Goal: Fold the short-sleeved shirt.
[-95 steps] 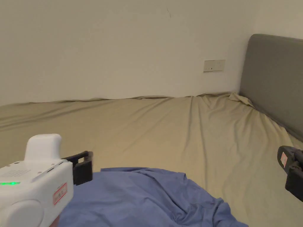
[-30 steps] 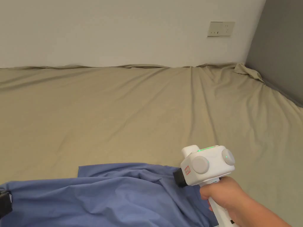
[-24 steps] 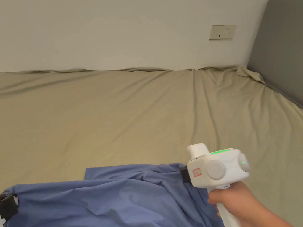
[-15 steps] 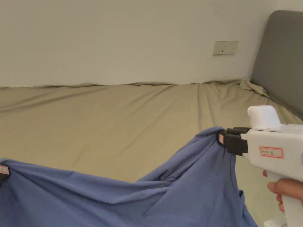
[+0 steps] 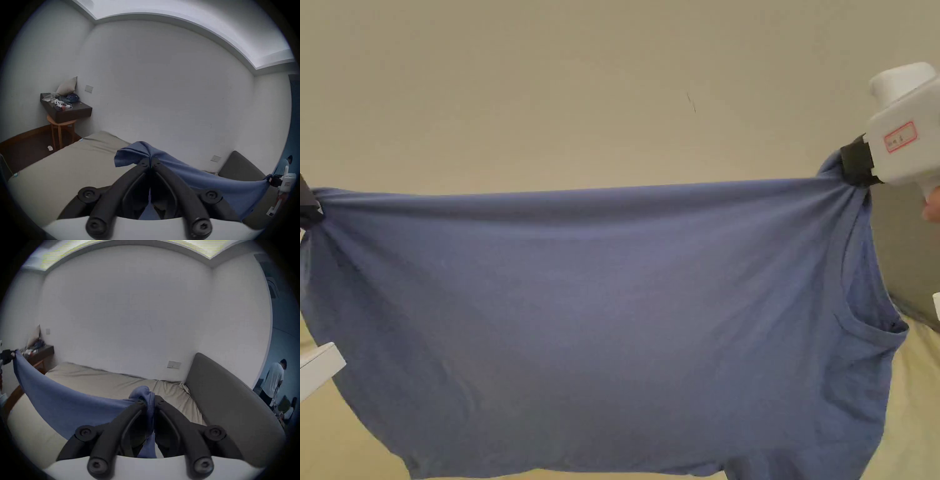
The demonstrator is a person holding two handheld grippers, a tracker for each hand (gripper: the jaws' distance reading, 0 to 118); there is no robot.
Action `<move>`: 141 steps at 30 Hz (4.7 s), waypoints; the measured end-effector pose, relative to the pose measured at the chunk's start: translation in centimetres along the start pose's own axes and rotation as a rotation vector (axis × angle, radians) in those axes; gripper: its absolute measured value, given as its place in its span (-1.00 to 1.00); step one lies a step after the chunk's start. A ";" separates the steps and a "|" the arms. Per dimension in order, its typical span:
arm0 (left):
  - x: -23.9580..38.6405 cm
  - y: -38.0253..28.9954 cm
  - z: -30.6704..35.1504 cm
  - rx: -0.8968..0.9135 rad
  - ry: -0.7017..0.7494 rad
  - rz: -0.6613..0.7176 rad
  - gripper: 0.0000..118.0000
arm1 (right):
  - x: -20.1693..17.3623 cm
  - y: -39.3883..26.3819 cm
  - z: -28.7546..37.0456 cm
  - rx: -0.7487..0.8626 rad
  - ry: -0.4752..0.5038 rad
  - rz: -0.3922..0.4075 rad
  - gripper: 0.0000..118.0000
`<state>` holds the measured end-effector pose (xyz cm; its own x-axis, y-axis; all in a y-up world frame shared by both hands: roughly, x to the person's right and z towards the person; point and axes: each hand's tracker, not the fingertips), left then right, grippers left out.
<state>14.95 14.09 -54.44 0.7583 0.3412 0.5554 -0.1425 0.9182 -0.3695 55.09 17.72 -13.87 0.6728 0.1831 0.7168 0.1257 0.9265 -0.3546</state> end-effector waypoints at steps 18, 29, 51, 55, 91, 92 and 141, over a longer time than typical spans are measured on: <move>4.5 3.2 -13.4 -0.145 0.118 -0.167 -1.00 | 0.7 6.4 -10.7 -0.076 -0.060 -0.034 -0.87; 0.9 -14.8 -22.7 -0.446 0.181 -0.205 -1.00 | -3.9 -9.2 -23.2 -0.322 -0.004 0.035 -0.87; -7.5 -29.1 -4.7 -0.617 -0.024 -0.297 -1.00 | -2.7 -34.0 -8.5 -0.408 0.239 -0.122 -0.87; -10.4 -29.1 1.1 -0.633 -0.076 -0.196 -1.00 | -2.4 -35.7 -3.8 -0.425 0.222 -0.119 -0.87; -19.4 -46.2 14.1 -0.942 0.074 -0.392 -1.00 | -1.8 -55.7 8.8 -0.832 0.158 -0.098 -0.88; -19.3 -46.6 14.3 -0.926 0.081 -0.399 -1.00 | -2.1 -55.9 8.8 -0.820 0.156 -0.077 -0.88; -14.4 -44.3 17.2 -0.718 0.058 -0.243 -0.88 | -3.1 -48.3 13.6 -0.526 0.082 -0.136 -0.96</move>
<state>-0.58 -28.08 -33.22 0.7506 0.1173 0.6503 0.4663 0.6033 -0.6470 37.01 -23.10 9.15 0.6771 0.0272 0.7354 0.5491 0.6467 -0.5295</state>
